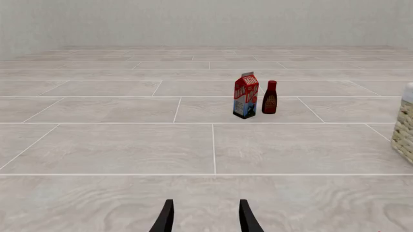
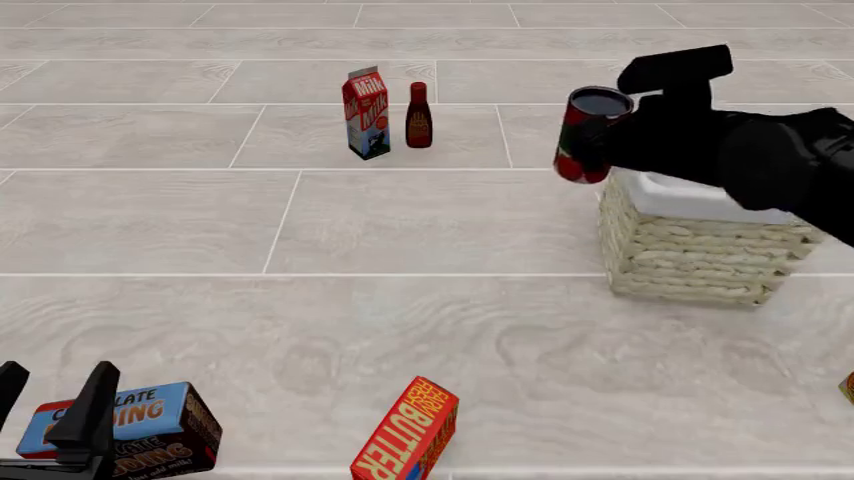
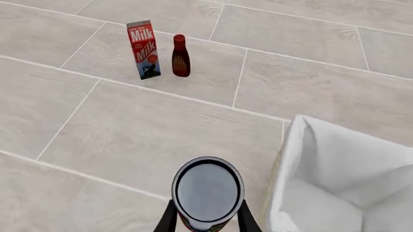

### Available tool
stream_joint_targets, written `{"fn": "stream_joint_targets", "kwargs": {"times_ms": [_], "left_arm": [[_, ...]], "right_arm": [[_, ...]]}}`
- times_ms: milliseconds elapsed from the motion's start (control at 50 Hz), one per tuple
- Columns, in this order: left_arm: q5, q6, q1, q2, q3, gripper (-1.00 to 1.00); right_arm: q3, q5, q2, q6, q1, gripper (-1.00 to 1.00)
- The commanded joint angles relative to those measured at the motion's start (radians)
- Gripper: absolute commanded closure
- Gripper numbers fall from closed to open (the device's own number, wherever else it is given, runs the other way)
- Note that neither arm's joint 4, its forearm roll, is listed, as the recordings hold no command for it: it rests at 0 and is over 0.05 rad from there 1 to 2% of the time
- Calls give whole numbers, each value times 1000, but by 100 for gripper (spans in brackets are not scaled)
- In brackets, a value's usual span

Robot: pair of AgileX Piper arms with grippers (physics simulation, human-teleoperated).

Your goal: Pick the tomato sauce and place it in the basket.

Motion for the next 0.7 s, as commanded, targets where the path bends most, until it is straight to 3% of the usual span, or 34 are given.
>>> {"fn": "stream_joint_targets", "kwargs": {"times_ms": [20, 360, 700], "left_arm": [[0, 0, 0, 0, 0, -100], [0, 0, 0, 0, 0, -100], [0, 0, 0, 0, 0, -100]], "right_arm": [[-47, 34, -6, 3, -44, 100], [-157, 92, 26, -26, -150, 100], [-191, 105, 32, -37, -230, 100]]}}
